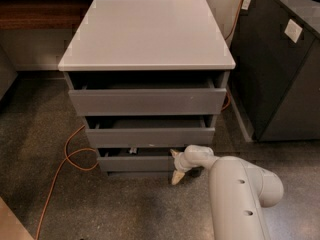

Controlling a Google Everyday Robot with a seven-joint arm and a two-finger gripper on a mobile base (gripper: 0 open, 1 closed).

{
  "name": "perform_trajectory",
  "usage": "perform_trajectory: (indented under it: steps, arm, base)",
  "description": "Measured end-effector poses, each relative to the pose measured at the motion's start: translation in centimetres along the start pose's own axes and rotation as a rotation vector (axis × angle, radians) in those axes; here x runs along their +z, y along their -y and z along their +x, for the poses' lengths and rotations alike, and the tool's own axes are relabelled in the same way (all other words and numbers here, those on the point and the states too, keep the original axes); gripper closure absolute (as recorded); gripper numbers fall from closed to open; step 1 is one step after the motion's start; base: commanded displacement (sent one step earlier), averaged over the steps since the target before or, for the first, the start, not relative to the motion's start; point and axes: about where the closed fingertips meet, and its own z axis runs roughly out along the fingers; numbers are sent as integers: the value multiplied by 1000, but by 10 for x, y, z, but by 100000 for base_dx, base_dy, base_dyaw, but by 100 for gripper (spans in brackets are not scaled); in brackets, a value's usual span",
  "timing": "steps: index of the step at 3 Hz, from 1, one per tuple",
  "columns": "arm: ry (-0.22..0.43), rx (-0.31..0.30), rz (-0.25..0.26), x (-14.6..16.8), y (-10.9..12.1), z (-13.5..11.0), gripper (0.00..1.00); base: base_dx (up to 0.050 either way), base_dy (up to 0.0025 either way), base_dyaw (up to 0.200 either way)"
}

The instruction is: Pick rxbar blueberry from bottom drawer and place on counter

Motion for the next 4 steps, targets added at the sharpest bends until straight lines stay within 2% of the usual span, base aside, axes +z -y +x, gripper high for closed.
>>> perform_trajectory:
  steps: [3, 4]
  arm:
    - [-44, 33, 59, 32, 23, 22, 0]
    - [-45, 50, 50, 36, 28, 24, 22]
  base:
    - [0, 0, 0]
    - [0, 0, 0]
